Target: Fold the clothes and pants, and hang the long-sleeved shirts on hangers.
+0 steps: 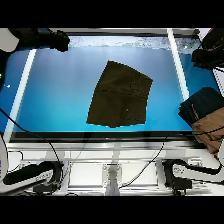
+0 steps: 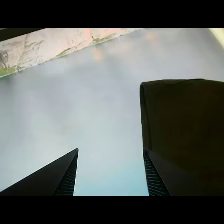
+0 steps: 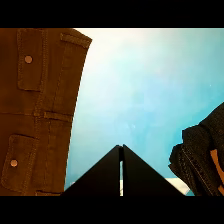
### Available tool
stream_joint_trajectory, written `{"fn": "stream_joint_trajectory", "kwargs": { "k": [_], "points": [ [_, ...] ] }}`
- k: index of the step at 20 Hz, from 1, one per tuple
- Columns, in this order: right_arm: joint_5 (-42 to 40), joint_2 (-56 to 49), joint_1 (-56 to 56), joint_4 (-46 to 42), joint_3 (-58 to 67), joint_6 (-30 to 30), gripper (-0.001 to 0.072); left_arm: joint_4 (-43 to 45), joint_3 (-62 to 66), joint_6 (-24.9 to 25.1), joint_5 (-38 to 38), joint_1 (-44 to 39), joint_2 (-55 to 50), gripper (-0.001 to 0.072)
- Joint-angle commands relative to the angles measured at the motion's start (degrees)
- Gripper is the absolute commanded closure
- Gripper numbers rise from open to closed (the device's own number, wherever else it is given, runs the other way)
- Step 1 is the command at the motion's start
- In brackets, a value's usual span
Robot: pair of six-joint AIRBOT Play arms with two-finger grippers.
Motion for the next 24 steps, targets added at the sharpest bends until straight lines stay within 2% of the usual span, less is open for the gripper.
{"fn": "stream_joint_trajectory", "kwargs": {
  "k": [1, 12, 19, 20, 22, 24],
  "points": [
    [0.0, 0.0, 0.1, 0.0, 0.0, 0.0, 0.0674, 0.0, 0.0, 0.0, 0.0, 0.0, 0.0, 0.0266],
    [-0.5, 0.0, 0.1, 0.0, 0.0, 0.0, 0.0673, 0.0, 0.0, 0.0, 0.0, 0.0, 0.0, 0.0266],
    [-10.5, 0.0, 0.1, 1.3, 0.0, 0.0, 0.0673, 0.1, 0.0, 0.0, -0.6, -0.1, -0.3, 0.0267],
    [-10.0, 0.0, 0.1, 1.3, 0.0, 0.0, 0.0673, 1.2, 0.0, 0.0, -2.7, 0.3, -0.6, 0.0282],
    [-8.3, 0.0, 0.1, 0.9, 0.0, -0.2, 0.0673, 4.7, -0.5, 0.0, -9.0, 1.7, -1.5, 0.0426],
    [-6.1, 0.0, 0.0, -0.4, -0.2, -1.9, 0.0673, 4.6, -4.4, 0.0, -12.2, 5.2, -1.4, 0.0426]
  ]
}}
